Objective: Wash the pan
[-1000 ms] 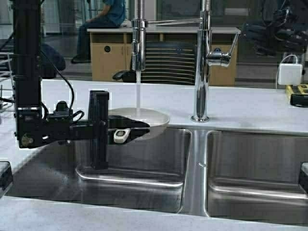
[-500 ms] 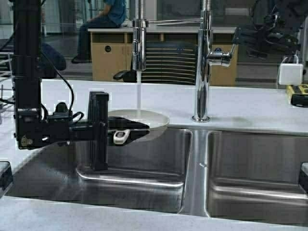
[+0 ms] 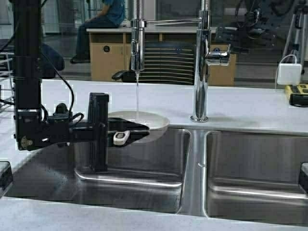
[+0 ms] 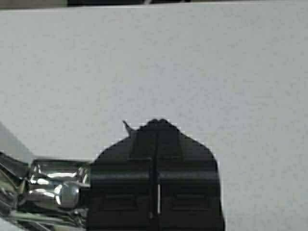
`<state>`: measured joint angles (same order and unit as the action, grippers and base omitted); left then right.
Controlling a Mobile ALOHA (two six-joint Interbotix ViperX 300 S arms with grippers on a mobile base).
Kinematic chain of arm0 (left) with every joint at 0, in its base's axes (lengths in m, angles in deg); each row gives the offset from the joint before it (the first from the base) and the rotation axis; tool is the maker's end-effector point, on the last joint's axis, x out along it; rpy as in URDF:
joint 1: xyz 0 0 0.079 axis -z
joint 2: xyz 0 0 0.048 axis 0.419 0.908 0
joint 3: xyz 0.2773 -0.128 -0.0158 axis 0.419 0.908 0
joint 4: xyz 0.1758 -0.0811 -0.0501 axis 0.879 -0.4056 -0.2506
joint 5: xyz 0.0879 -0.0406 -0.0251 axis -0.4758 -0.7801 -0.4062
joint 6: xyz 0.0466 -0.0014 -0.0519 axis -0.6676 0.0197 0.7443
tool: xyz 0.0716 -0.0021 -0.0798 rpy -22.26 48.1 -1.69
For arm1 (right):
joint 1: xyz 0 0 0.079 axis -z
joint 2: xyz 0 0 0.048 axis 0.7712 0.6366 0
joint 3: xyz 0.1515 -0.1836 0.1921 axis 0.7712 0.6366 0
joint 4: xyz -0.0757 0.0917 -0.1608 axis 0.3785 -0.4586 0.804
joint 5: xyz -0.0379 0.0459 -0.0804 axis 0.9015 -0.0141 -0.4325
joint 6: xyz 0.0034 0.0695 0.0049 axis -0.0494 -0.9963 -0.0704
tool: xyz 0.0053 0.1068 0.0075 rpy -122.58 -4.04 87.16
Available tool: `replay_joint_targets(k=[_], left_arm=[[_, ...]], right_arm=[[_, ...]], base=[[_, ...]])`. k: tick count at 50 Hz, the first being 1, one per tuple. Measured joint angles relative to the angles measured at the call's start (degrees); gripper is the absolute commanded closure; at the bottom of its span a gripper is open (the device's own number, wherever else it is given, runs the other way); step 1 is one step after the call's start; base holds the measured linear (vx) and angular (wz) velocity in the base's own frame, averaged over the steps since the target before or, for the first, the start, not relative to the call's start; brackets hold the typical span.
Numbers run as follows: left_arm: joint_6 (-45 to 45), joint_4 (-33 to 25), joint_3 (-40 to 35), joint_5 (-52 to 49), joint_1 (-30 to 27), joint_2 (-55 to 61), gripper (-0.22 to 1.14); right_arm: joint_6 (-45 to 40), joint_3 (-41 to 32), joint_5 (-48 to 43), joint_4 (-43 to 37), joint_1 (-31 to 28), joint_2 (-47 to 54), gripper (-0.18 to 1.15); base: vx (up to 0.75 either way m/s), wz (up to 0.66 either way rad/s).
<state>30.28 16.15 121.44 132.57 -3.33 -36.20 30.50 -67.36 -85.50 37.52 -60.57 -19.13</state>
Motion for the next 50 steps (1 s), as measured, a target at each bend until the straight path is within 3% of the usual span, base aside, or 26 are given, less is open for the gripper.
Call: replay_joint_targets(k=[14, 23, 36, 42, 50], left_arm=[[-2.6, -1.4, -1.5, 2.9, 0.2, 0.9, 0.89], [-10.6, -6.7, -1.8, 4.7, 0.3, 1.0, 0.89], [-10.5, -17.2, 4.9, -2.7, -0.2, -3.6, 0.89], [-5.2, -16.2, 6.3, -6.2, -0.2, -5.2, 0.89], [3.5, -10.5, 5.9, -5.4, 0.0, -4.0, 0.89]], right_arm=[[5.9, -0.4, 3.5, 3.3, -0.6, -2.5, 0.9], [6.6, 6.5, -0.1, 0.6, -1.2, -11.2, 0.9], [6.7, 17.9, -2.8, -3.2, -0.7, -21.5, 0.9], [5.8, 21.3, -2.5, -4.3, -0.3, -23.6, 0.9], [5.0, 23.7, 0.3, -4.8, -0.4, -26.3, 0.9]], base=[[0.0, -0.02], [0.01, -0.02], [0.01, -0.01], [0.0, 0.0], [0.0, 0.0]])
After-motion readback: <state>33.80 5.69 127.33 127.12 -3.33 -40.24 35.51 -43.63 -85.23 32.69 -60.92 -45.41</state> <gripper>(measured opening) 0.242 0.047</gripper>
